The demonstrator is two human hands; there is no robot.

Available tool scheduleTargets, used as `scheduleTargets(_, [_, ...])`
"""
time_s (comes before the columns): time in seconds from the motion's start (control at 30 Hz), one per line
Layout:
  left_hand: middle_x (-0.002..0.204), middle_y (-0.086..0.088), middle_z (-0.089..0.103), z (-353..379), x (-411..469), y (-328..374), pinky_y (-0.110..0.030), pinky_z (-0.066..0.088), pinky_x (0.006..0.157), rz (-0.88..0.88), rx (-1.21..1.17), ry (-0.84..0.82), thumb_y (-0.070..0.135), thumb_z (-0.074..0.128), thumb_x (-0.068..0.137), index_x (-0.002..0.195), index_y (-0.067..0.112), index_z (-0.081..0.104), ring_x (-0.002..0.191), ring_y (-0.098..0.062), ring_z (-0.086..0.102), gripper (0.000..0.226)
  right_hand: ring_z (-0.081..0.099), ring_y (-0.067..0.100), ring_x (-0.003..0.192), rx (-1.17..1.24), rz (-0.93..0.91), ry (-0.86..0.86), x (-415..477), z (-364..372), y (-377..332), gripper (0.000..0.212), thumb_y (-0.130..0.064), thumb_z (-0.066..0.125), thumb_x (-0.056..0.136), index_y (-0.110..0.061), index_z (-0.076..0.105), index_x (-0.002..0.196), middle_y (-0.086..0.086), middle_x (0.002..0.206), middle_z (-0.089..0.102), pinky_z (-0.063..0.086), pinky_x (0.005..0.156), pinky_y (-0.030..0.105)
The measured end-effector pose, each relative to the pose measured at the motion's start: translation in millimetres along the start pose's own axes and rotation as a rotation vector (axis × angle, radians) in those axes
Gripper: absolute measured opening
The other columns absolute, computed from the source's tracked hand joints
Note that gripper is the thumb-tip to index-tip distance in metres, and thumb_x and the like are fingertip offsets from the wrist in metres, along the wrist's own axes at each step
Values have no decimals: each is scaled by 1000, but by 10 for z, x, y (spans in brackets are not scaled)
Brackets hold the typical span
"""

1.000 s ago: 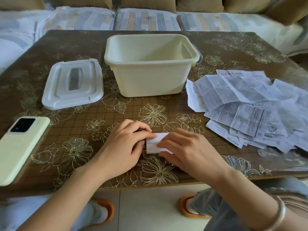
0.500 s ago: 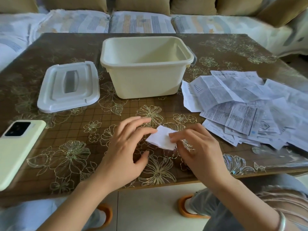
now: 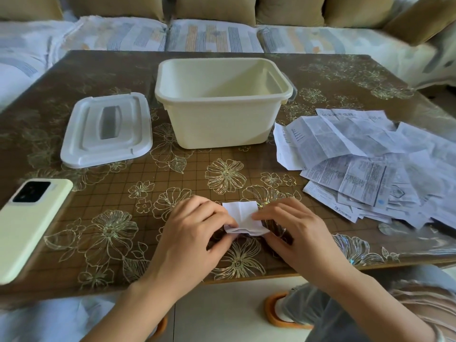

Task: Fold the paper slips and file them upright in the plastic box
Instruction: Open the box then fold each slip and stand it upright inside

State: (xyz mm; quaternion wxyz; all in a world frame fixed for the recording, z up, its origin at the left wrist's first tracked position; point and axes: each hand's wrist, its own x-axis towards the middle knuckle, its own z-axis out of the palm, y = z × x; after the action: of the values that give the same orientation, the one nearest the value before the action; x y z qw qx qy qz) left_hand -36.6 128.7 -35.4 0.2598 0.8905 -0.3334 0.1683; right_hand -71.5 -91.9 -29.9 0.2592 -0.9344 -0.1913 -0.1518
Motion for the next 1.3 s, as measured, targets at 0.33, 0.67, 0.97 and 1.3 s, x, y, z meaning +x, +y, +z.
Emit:
scheduleTargets(0.33, [89,10,57,135,102,55,-29,39,80,-254,43,66,43,51,88,70,20,54,88,-14,47,29,49,14,87,-121,273,223,93,180,-86,39,-54,51,88,-23,70,75,-13,89,60,45,74,33])
scheduleTargets(0.67, [92,6,56,161,111,112,-34,45,79,-310,121,60,39,63,83,82,21,57,88,-17,49,19,45,21,87,-371,381,202,180,279,-232,32,-55,53,85,-24,52,77,-5,84,51,42,73,36])
scheduleTargets(0.97, [112,6,59,150,123,98,-39,46,90,-295,77,15,38,63,83,100,24,68,106,-17,52,22,46,18,93,-300,218,11,281,149,-169,25,-43,56,88,-28,61,107,-7,101,54,44,76,33])
scheduleTargets(1.3, [110,13,60,86,216,53,-32,43,90,-346,26,-55,50,62,79,112,25,63,105,-13,51,41,58,15,94,-278,261,-710,1079,-221,-197,36,-46,72,80,-23,66,108,-8,98,64,48,77,30])
